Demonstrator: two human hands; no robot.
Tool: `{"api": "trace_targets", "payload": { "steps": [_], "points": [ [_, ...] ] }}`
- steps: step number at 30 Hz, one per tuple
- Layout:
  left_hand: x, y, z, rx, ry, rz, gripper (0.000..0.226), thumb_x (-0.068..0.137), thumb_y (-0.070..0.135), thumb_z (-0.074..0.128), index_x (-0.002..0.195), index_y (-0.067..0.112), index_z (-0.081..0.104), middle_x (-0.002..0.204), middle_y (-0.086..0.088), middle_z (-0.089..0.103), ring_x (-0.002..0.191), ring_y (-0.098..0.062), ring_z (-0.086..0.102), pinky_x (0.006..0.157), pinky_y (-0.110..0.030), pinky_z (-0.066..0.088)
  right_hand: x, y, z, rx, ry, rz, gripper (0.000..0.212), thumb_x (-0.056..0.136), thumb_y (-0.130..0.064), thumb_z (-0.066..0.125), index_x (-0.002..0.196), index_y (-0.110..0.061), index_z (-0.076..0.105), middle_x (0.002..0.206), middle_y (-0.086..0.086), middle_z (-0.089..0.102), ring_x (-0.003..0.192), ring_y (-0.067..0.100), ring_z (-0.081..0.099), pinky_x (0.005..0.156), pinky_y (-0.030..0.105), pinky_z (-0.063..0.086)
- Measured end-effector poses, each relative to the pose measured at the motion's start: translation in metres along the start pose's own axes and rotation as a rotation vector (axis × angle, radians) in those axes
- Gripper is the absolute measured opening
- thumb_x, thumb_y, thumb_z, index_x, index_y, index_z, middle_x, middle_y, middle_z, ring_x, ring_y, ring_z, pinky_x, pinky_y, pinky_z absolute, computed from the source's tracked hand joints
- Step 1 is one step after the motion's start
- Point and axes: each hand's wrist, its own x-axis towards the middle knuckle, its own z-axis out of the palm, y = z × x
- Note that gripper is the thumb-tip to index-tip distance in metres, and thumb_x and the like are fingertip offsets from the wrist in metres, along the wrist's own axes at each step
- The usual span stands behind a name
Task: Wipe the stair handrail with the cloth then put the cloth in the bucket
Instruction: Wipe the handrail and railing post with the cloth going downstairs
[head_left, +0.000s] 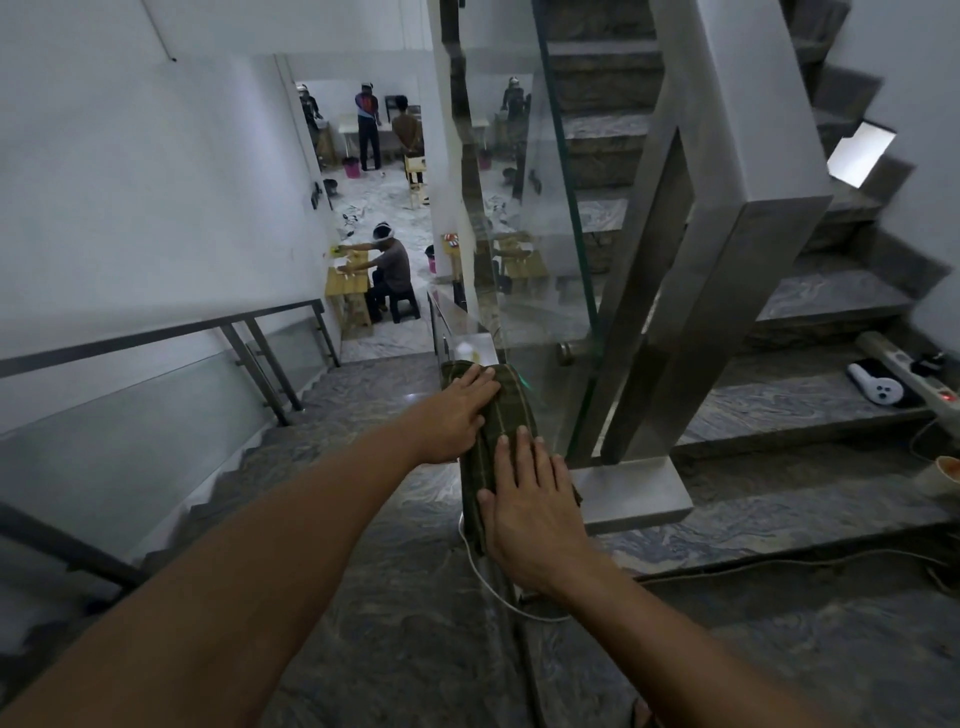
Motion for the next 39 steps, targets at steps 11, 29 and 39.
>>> {"api": "trace_targets", "payload": {
  "steps": [11, 29, 39],
  "points": [
    [0.039, -0.025, -0.023, 0.008, -0.013, 0.016, 0.056, 0.100, 0.012, 0.033, 0.153, 0.016, 0.015, 0.163, -0.003, 0.009, 0.151, -0.017, -0.001, 0.119, -0.031, -0.001, 0.044, -0.017, -0.005, 0.038, -0.086, 0.067, 0.068, 0.099, -0.041, 0.020, 0.148, -0.009, -0.016, 0.158, 0.017, -0.021, 0.146, 0.034, -0.017, 0.120, 0.050, 0.001],
    [0.091, -0.053, -0.041, -0.162, 0.023, -0.093, 0.054, 0.089, 0.006, 0.048, 0.142, 0.015, 0.040, 0.140, -0.013, 0.046, 0.130, -0.030, 0.042, 0.109, -0.043, 0.034, 0.102, -0.008, -0.016, 0.120, -0.157, 0.045, 0.070, 0.099, -0.042, 0.021, 0.148, -0.009, -0.015, 0.157, 0.015, -0.024, 0.145, 0.032, -0.021, 0.120, 0.049, -0.004],
    [0.038, -0.035, -0.009, -0.045, 0.070, -0.021, 0.057, 0.097, 0.016, 0.042, 0.151, 0.009, 0.022, 0.161, -0.007, 0.016, 0.150, -0.024, 0.009, 0.122, -0.044, 0.011, 0.044, -0.013, 0.000, -0.100, -0.068, -0.057, 0.067, 0.098, -0.041, 0.016, 0.148, -0.009, -0.014, 0.159, 0.017, -0.017, 0.145, 0.032, -0.022, 0.116, 0.049, -0.014]
  ]
}}
